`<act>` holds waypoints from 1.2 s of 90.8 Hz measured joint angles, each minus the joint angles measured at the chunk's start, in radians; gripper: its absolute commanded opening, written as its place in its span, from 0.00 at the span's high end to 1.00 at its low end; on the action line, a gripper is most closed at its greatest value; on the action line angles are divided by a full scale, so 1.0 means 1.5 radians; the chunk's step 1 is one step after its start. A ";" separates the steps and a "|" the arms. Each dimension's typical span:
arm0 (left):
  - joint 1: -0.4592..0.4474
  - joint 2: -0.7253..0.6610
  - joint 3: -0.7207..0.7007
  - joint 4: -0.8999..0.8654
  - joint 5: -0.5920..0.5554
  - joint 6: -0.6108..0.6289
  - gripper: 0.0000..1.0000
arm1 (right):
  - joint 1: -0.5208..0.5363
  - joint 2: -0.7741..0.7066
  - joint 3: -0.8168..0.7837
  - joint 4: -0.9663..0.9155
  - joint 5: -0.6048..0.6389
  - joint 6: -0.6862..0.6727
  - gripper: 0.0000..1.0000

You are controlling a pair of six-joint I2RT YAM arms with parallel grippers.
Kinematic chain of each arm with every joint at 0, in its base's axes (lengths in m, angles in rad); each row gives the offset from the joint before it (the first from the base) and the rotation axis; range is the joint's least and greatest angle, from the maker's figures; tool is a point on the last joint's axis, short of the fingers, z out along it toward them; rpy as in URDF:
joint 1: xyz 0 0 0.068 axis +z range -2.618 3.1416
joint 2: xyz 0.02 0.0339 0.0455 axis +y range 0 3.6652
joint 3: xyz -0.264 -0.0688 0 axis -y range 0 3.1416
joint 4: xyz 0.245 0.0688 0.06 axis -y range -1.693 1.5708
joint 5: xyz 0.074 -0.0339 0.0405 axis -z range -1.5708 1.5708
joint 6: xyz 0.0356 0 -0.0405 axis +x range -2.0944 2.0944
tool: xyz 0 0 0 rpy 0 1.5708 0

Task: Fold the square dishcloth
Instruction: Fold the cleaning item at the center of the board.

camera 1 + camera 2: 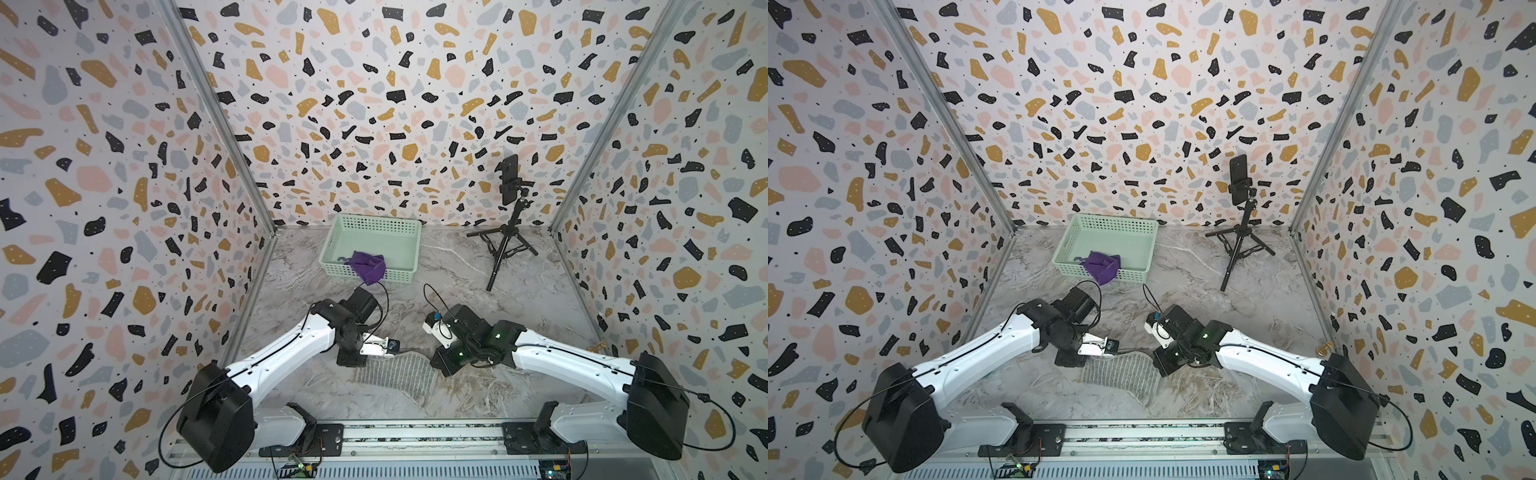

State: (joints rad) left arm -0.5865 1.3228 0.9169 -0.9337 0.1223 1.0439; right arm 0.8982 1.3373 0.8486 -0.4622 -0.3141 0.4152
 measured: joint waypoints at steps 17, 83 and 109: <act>0.017 0.049 -0.002 0.051 -0.008 0.012 1.00 | -0.043 0.080 0.005 0.024 -0.011 -0.008 1.00; 0.024 0.001 -0.055 0.242 -0.155 -0.050 0.19 | -0.071 0.089 0.018 0.067 0.078 -0.008 0.68; 0.004 0.013 -0.018 0.211 -0.037 -0.136 0.53 | -0.068 0.072 -0.035 0.217 -0.048 0.060 1.00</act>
State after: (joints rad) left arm -0.5812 1.3418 0.8902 -0.6167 0.0666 0.8402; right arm 0.7967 1.4460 0.7956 -0.1371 -0.3862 0.5045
